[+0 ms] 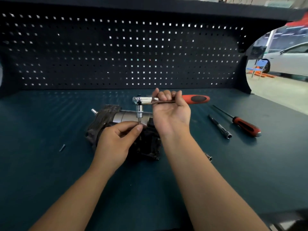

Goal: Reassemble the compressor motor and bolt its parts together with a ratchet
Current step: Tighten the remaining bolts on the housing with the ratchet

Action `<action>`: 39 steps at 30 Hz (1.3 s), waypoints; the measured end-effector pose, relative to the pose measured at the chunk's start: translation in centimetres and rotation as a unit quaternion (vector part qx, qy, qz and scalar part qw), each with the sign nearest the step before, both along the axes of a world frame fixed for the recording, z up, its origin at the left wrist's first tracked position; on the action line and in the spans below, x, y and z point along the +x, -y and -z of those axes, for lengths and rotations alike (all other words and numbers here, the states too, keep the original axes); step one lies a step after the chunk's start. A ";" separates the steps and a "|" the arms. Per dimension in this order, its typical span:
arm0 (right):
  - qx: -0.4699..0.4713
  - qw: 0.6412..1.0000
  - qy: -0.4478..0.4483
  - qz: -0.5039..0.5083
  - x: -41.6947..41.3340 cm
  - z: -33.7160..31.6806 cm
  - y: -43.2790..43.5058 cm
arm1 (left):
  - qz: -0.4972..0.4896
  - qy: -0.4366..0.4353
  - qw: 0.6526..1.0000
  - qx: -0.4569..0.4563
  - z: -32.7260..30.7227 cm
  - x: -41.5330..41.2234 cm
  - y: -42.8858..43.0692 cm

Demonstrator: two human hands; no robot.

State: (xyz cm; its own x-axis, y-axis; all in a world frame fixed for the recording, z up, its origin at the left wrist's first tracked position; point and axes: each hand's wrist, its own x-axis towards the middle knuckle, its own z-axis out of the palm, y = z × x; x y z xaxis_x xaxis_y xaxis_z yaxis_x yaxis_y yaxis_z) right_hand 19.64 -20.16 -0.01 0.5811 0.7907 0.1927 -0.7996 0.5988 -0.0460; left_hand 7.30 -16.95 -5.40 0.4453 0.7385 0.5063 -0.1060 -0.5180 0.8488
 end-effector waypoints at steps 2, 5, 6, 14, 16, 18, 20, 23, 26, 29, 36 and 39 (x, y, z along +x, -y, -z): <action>-0.017 1.000 0.001 -0.010 -0.1 -0.2 -0.2 | -0.006 -0.001 1.000 0.004 0.0 0.0 0.0; -0.039 0.999 -0.015 -0.008 -0.3 -0.5 -0.3 | -0.008 0.002 1.000 0.016 0.1 0.0 -0.1; -0.047 0.998 -0.033 -0.008 -0.3 -0.5 -0.3 | -0.005 0.003 1.000 0.016 0.2 0.0 -0.1; -0.083 0.990 -0.106 -0.033 0.1 -1.0 -0.7 | -0.005 -0.016 1.000 0.017 0.0 0.0 -0.1; -0.108 0.990 -0.083 -0.034 0.0 -1.3 -1.1 | -0.008 -0.013 1.000 0.008 0.1 0.0 -0.3; -0.139 0.987 -0.069 -0.039 0.0 -1.7 -1.5 | -0.008 -0.011 1.000 -0.005 0.2 0.0 -0.4; -0.161 0.984 -0.063 -0.047 0.0 -1.9 -1.9 | -0.012 -0.017 1.000 -0.015 0.3 -0.1 -0.5; -0.157 0.984 -0.051 -0.069 0.0 -1.9 -2.2 | -0.017 -0.024 0.999 -0.013 0.4 -0.2 -0.6; -0.150 0.985 -0.045 -0.071 0.0 -1.9 -2.0 | -0.017 -0.021 1.000 -0.011 0.5 -0.2 -0.8; -0.161 0.984 -0.063 -0.046 -0.1 -1.8 -1.6 | -0.017 -0.025 1.000 -0.001 0.5 -0.3 -0.7; -0.131 0.990 -0.034 0.050 -1.3 -1.5 -0.2 | -0.010 -0.020 1.000 0.008 0.2 -0.1 -0.4; -0.102 0.991 -0.027 0.086 -1.9 -1.3 0.5 | 0.009 -0.018 1.000 -0.010 0.3 -0.3 -0.3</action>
